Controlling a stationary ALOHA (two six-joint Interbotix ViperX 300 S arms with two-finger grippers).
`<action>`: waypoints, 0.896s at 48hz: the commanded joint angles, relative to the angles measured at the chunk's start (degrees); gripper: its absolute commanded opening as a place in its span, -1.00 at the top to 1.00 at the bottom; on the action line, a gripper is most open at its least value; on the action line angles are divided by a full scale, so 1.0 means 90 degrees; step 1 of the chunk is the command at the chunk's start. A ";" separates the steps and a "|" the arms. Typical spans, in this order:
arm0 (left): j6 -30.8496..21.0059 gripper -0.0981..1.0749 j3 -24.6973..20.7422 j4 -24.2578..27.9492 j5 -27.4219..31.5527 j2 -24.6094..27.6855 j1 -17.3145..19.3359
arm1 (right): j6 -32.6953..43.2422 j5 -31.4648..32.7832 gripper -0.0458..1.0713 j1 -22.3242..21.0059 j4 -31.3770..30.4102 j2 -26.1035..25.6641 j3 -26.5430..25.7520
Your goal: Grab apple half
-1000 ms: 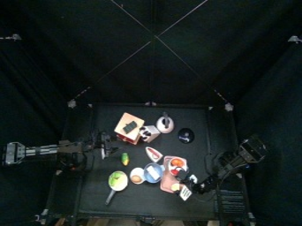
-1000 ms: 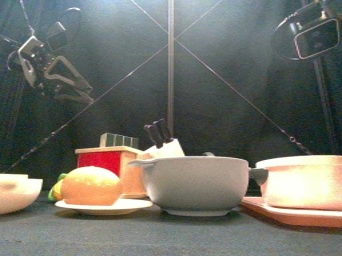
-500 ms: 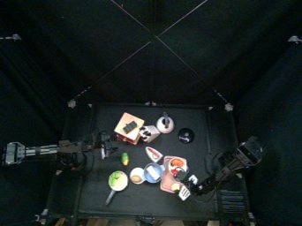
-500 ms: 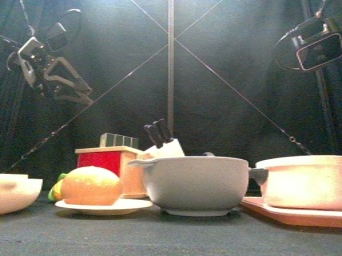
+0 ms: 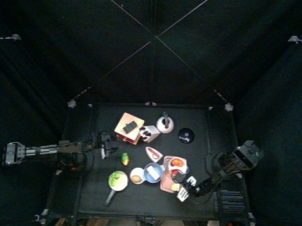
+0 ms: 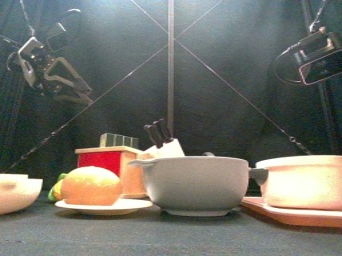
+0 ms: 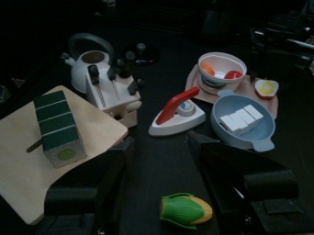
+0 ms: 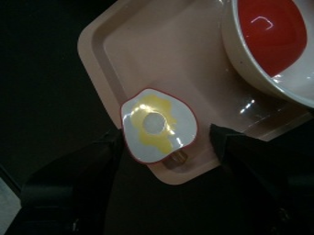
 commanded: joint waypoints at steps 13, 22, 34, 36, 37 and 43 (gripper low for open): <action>0.0010 -0.65 -0.0078 0.0000 -0.0010 0.0000 0.0010 | -0.0010 -0.0156 -0.91 -0.0039 -0.0137 0.0010 -0.0117; 0.0010 -0.65 -0.0078 0.0000 -0.0020 0.0010 0.0010 | -0.0010 -0.0244 -0.91 -0.0088 -0.0244 0.0088 -0.0127; 0.0010 -0.65 -0.0078 0.0000 -0.0010 0.0010 0.0010 | -0.0010 -0.0244 -0.90 -0.0146 -0.0303 0.0098 -0.0127; 0.0010 -0.65 -0.0078 0.0000 -0.0020 0.0000 0.0010 | -0.0010 -0.0264 -0.90 -0.0156 -0.0303 0.0098 -0.0127; 0.0010 -0.65 -0.0078 0.0000 -0.0010 0.0010 0.0010 | -0.0010 -0.0273 -0.90 -0.0156 -0.0303 0.0098 -0.0117; 0.0010 -0.65 -0.0068 0.0000 -0.0020 0.0010 0.0010 | -0.0010 -0.0361 -0.90 -0.0166 -0.0303 0.0098 -0.0098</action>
